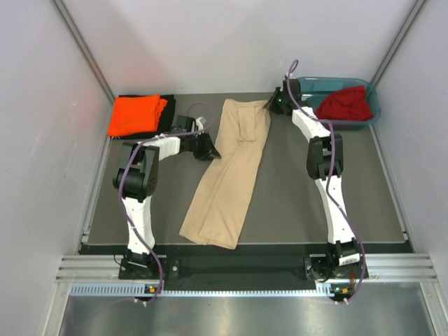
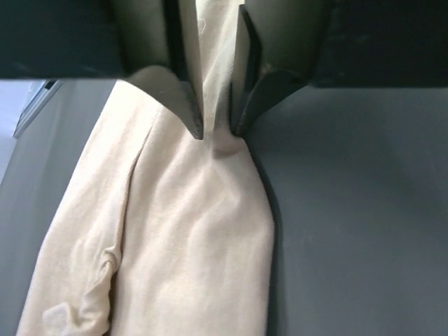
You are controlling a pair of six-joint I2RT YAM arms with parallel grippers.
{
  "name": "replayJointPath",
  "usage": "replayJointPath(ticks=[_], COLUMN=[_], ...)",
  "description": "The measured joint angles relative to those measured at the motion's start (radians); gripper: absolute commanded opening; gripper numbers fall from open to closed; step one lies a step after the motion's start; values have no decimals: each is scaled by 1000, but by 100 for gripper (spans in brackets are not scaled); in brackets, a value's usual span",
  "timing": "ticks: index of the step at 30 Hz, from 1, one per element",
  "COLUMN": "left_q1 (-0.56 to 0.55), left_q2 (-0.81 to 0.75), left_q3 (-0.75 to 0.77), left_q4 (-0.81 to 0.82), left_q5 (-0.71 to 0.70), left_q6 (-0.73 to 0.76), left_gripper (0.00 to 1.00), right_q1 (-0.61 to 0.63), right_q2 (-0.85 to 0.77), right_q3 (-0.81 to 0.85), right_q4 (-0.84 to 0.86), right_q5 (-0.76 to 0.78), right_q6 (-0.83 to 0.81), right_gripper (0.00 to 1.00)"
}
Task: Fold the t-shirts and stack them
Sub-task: Fold the tshirt
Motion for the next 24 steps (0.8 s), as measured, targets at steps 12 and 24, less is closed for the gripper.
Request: replayJointPath(ticks=[12, 24], left_q1=[3, 72], left_q2=[-46, -575], left_q3=[32, -348], left_q4=[-87, -365], left_q5=[-129, -282], left_q6=[-17, 29], left_gripper=[51, 50], right_q1=[-7, 43], right_q2=[34, -447], right_q3=[76, -270], right_q4=[56, -269], right_q5=[2, 46], right_q6=[35, -112], right_gripper=[52, 66])
